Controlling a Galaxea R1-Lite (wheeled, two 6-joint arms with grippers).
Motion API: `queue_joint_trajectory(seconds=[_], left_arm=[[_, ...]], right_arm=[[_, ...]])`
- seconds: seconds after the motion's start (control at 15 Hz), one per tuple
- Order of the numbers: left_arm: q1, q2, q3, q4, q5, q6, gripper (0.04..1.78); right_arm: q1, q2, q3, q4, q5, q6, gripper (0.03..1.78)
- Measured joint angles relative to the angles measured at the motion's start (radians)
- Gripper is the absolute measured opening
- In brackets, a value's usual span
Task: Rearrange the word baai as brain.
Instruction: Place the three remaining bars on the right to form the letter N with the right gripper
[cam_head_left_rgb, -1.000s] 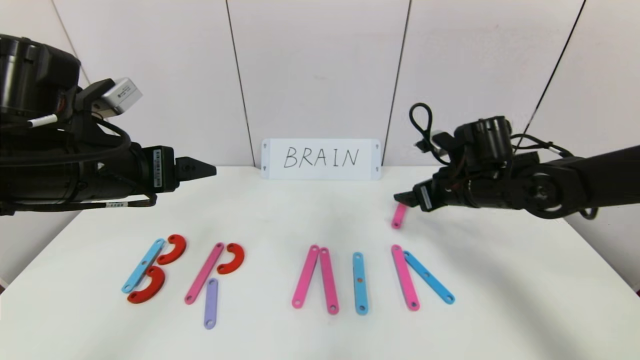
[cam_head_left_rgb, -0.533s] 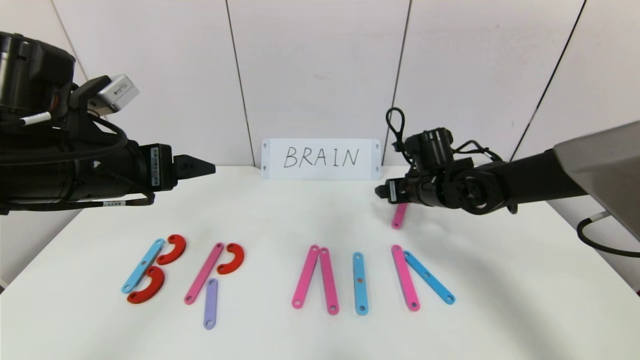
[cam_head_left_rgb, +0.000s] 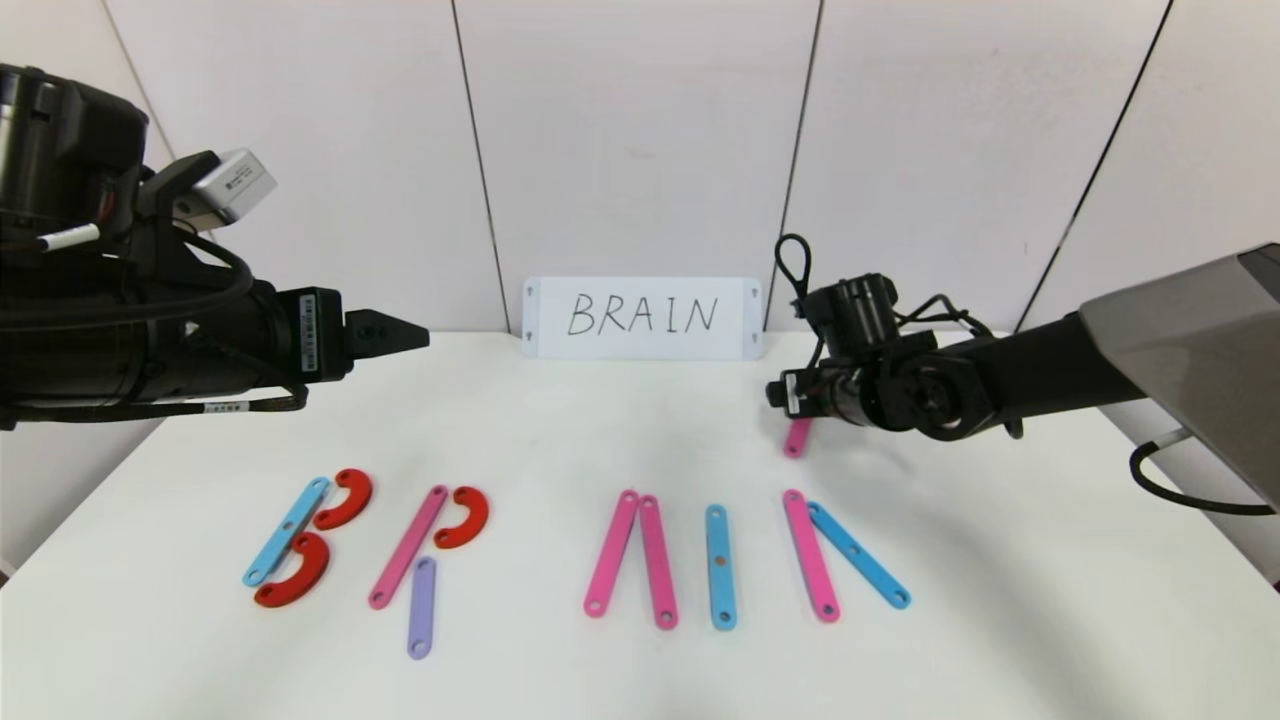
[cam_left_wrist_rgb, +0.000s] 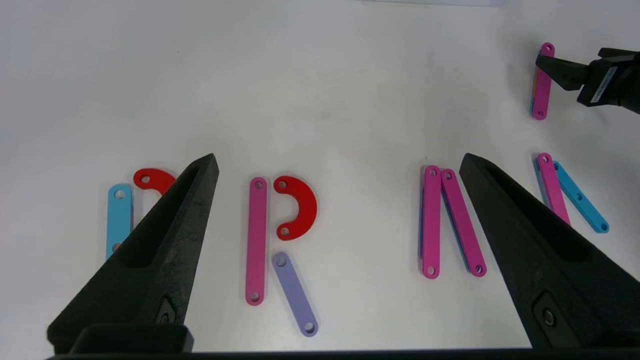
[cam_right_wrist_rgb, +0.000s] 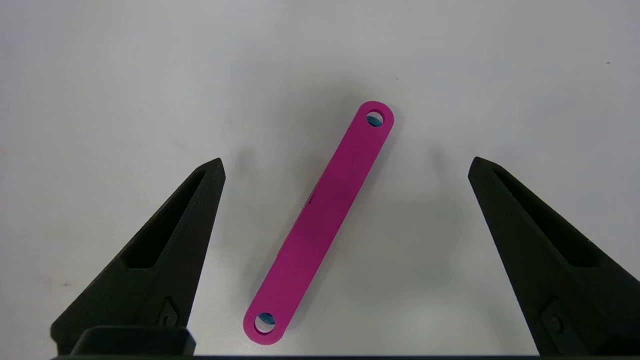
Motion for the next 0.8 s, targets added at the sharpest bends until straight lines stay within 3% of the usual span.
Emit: queue_joint_trajectory(seconds=[0.4,0.8], left_arm=[[0.000,0.000,0.000,0.000,0.000,0.000,1.69],[0.000,0.000,0.000,0.000,0.000,0.000,1.69]], right_arm=[[0.013,0.033,-0.005,0.004,-0.021,0.110,1.70],[0.015,0.056,0.000,0.004,-0.039,0.125,1.70]])
